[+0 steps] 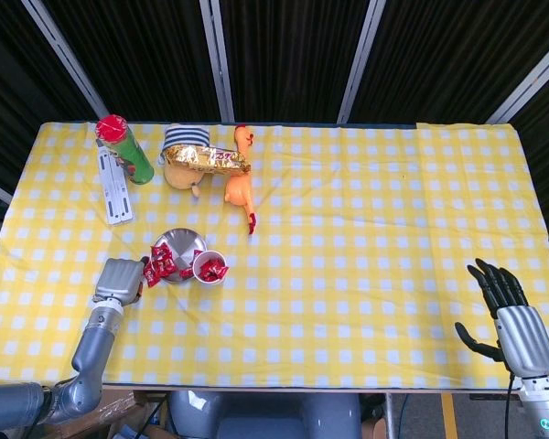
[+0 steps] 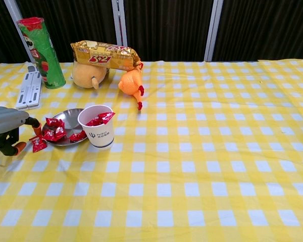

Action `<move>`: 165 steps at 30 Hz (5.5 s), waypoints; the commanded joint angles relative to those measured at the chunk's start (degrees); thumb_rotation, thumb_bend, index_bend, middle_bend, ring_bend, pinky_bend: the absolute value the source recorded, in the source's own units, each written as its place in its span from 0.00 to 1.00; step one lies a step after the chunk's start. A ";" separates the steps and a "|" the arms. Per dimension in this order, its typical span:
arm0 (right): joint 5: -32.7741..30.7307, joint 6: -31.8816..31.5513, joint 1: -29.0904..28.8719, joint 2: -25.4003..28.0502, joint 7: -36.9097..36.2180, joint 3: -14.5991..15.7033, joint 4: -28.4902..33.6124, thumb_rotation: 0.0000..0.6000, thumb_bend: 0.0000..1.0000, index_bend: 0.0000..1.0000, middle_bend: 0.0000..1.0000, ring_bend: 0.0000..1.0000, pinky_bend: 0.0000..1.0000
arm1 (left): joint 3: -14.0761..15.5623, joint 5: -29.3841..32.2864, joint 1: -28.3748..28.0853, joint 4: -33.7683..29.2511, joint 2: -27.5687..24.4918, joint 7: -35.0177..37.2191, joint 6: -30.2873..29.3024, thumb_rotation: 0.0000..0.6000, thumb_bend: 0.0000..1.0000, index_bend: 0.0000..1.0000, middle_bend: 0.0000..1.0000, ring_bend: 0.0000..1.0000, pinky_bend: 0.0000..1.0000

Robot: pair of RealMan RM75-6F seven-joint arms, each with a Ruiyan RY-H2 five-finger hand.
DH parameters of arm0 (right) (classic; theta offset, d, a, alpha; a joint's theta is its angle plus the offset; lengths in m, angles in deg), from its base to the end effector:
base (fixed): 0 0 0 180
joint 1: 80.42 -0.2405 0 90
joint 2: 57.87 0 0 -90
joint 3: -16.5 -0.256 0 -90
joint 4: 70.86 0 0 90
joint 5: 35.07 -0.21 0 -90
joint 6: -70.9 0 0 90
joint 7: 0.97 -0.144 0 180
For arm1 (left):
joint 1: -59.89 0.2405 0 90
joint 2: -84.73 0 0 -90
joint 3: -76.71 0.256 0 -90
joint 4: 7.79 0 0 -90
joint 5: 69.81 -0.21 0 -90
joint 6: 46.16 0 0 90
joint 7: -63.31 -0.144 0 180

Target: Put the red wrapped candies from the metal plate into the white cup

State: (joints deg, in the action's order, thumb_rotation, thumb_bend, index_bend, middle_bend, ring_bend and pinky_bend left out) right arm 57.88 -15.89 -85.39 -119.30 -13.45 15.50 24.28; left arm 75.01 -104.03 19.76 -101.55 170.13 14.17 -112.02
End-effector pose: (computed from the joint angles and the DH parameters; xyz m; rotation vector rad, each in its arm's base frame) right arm -0.2896 -0.1731 0.1621 1.4192 -1.0333 1.1300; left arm -0.2282 0.2996 -0.0039 -1.7365 -0.9427 -0.3053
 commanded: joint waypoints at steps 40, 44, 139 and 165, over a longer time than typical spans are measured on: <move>0.22 -0.04 0.00 -0.15 0.30 0.10 0.09 1.00 0.39 0.00 0.00 0.00 0.00 | 4.90 -9.42 3.88 -9.90 -5.00 3.52 -1.67 1.00 0.54 0.33 0.91 0.99 0.96; 0.25 -0.03 -0.01 -0.25 0.43 0.11 0.00 1.00 0.39 0.00 0.00 0.00 0.00 | 4.85 -12.92 4.62 -10.59 -5.75 5.74 -2.37 1.00 0.32 0.32 0.91 0.99 0.96; 0.00 -0.09 -0.09 -0.06 -0.94 -0.15 0.16 1.00 0.39 0.00 0.00 0.00 0.00 | -9.82 -9.92 -6.51 -5.77 6.51 -8.74 -3.37 1.00 0.32 0.48 0.93 1.00 0.96; 0.14 -0.10 -0.02 -0.13 -0.47 0.00 0.23 1.00 0.39 0.00 0.00 0.00 0.00 | -6.61 -13.72 -1.62 -10.17 -1.94 -0.03 -7.47 1.00 0.29 0.40 0.93 1.00 0.96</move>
State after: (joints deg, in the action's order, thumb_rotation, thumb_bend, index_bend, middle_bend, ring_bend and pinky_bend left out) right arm 58.03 -16.01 -85.41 -119.44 -13.93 15.49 24.50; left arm 68.14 -118.14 17.85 -112.02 168.54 13.99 -119.55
